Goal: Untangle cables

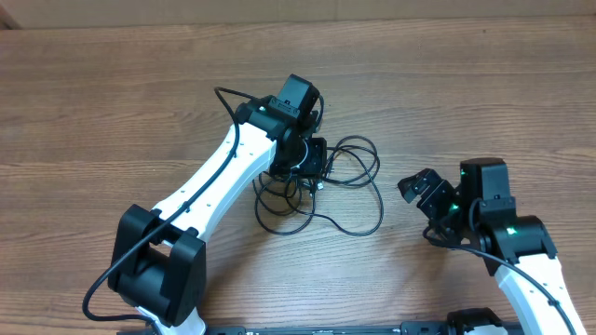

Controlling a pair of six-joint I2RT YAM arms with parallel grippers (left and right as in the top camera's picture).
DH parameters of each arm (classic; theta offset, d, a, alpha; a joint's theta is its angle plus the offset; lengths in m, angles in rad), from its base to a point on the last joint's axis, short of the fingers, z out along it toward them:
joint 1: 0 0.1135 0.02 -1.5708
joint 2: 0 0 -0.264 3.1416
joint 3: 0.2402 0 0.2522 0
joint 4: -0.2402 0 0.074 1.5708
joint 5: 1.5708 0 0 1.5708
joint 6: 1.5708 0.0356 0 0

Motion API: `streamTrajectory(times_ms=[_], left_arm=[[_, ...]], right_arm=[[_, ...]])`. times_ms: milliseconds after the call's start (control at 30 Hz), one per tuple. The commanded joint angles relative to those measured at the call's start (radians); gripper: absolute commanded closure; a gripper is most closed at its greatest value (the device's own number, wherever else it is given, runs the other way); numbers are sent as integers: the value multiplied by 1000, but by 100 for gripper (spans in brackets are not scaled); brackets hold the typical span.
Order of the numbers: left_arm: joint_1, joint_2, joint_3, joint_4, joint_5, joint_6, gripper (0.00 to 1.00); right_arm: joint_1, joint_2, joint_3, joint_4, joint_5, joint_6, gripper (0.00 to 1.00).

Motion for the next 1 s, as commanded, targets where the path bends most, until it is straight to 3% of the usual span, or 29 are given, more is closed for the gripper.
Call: streamTrajectory(times_ms=[0, 133, 267, 533, 733, 967], left_arm=[[2, -26, 23, -6, -16, 19, 78], [2, -26, 23, -20, -46, 19, 77], [2, -25, 22, -32, -101, 19, 70], [2, -24, 22, -5, -389, 19, 67], [2, -23, 22, 51, -392, 19, 76], [2, 11, 20, 61, -388, 18, 73]], right_arm=[[-1, 29, 3, 5, -1, 3, 0], [-1, 59, 3, 1, -1, 3, 0], [-1, 74, 3, 2, -2, 4, 0], [-1, 81, 3, 2, -1, 4, 0], [-1, 81, 3, 2, -1, 4, 0], [-1, 81, 3, 1, -1, 3, 0]])
